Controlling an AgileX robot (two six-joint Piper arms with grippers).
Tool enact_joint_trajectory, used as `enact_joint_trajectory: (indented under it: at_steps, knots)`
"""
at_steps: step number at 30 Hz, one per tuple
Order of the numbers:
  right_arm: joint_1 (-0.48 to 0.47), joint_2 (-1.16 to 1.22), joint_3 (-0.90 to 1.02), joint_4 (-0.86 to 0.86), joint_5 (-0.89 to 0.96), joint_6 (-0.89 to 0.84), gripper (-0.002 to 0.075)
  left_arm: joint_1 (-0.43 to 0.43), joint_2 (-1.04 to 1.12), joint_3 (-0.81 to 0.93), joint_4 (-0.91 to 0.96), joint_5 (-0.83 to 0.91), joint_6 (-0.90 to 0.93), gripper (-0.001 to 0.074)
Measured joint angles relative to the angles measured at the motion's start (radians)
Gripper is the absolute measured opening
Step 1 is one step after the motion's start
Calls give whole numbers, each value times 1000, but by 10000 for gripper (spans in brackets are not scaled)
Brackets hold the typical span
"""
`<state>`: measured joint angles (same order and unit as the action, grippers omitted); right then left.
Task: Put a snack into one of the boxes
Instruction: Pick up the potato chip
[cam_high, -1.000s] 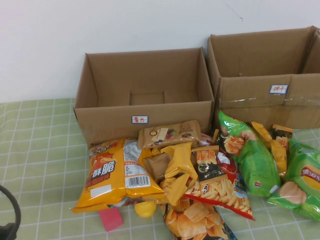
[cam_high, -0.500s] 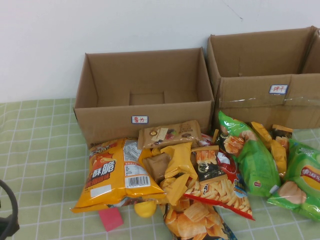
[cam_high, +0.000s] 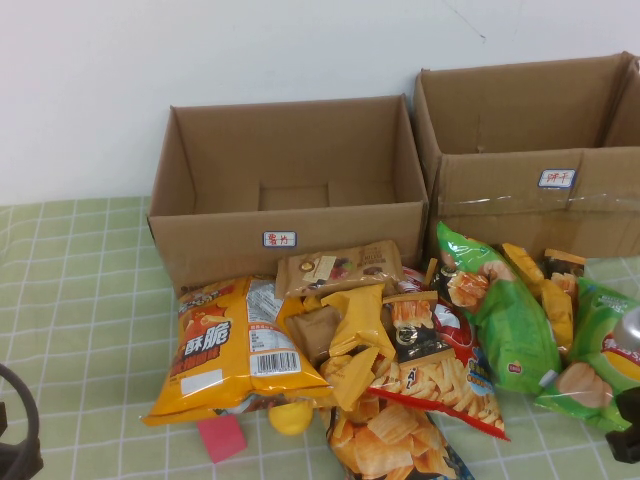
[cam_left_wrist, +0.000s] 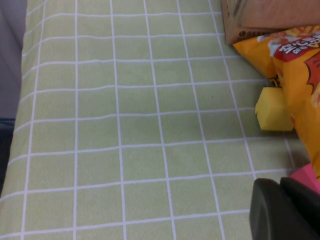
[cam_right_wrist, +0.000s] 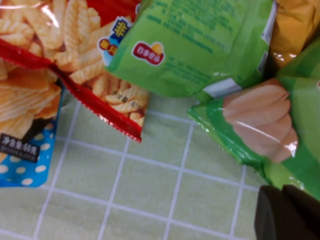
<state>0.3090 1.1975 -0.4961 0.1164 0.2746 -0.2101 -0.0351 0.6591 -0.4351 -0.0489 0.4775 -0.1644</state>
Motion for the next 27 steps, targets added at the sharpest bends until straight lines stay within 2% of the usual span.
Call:
enact_joint_trajectory:
  at_steps: [6,8,11,15,17,18,22,27]
  knots:
    - [0,37,0,-24,-44,0,3,0,0,1,-7,2,0,-2]
    - [0,46,-13,-53,-35,2,41,0,0,1,-8,2,0,-2]
    - [0,66,-63,-70,15,26,172,0,0,1,-13,2,3,-2]
    - [-16,110,-160,-116,107,120,452,0,0,1,-15,2,11,-2]
    - [-33,147,-214,-185,163,236,561,0,0,1,-15,2,11,-2]
    - [-44,167,-235,-222,189,311,586,0,0,1,-15,2,11,-2]
    - [-97,291,-323,-313,332,494,633,0,0,1,-34,2,13,-2]
    - [-116,403,-352,-285,351,482,643,0,0,1,-40,2,19,-2]
